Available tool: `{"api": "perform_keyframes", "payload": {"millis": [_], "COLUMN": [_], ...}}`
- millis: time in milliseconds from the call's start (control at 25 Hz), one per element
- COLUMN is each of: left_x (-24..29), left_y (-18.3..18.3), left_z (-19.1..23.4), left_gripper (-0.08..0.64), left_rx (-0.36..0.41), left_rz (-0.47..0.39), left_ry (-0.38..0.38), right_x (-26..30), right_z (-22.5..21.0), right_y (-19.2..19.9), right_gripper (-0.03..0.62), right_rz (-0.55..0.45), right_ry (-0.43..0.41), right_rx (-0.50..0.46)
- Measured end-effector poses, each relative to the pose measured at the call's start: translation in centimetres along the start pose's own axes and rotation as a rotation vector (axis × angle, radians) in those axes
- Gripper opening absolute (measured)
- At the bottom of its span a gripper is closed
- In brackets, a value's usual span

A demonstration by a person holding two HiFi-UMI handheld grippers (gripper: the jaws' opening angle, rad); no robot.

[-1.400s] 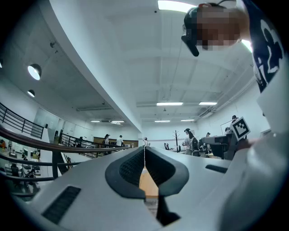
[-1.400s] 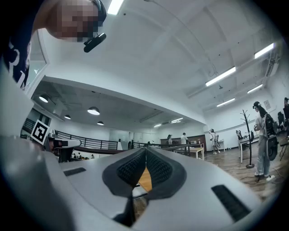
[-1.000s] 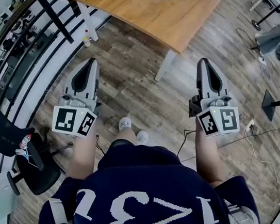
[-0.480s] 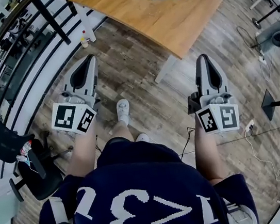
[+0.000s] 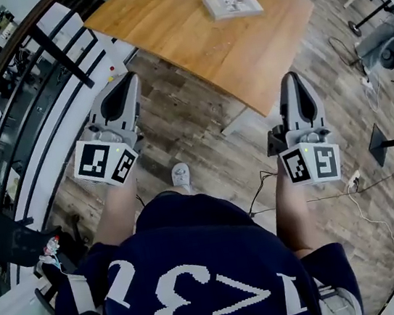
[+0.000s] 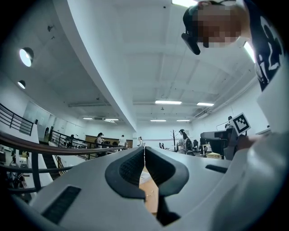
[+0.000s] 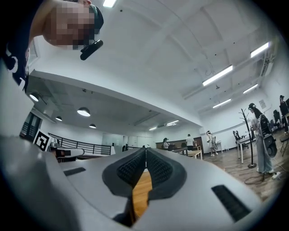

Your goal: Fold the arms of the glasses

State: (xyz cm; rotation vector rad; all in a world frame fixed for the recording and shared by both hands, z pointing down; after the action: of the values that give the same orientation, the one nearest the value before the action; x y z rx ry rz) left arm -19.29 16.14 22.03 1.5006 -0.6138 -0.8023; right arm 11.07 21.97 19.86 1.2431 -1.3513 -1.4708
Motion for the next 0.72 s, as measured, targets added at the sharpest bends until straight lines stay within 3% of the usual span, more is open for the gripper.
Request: {"api": "perform_keyframes", "payload": {"millis": [280,560,720], "left_x": [4.7,7.7,9.9], "left_y": [1.9,4.4,4.9], "left_z": [5.4,7.2,8.2], "left_gripper": [0.020,0.020,0.020], "left_rx": [-0.031,-0.084,-0.077], "left_rz": [0.015,0.066,0.065], "left_ry": [0.049,0.062,0.046], "right_x": [5.8,9.0,12.1], "right_z": [0.3,-1.2,-3.0], "right_y": [1.9,3.5,4.0], "right_gripper": [0.026,0.026,0.026], "right_rz": [0.024,0.076,0.066], "right_ry": [0.046,0.058,0.032], "right_rx": [-0.006,0.009,0.002]}}
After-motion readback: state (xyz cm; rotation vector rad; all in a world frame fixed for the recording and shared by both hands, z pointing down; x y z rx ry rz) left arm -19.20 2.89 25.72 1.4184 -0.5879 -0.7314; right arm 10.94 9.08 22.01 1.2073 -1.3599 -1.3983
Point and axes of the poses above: the fingertips, and each gripper's own axes: x forward along the fingers, z to its left, y out of its underside, the point moved 3 cm from there along -x, backward along the fingers, and after that the axes turned 2 degrees about z, right-handed, at the moved point
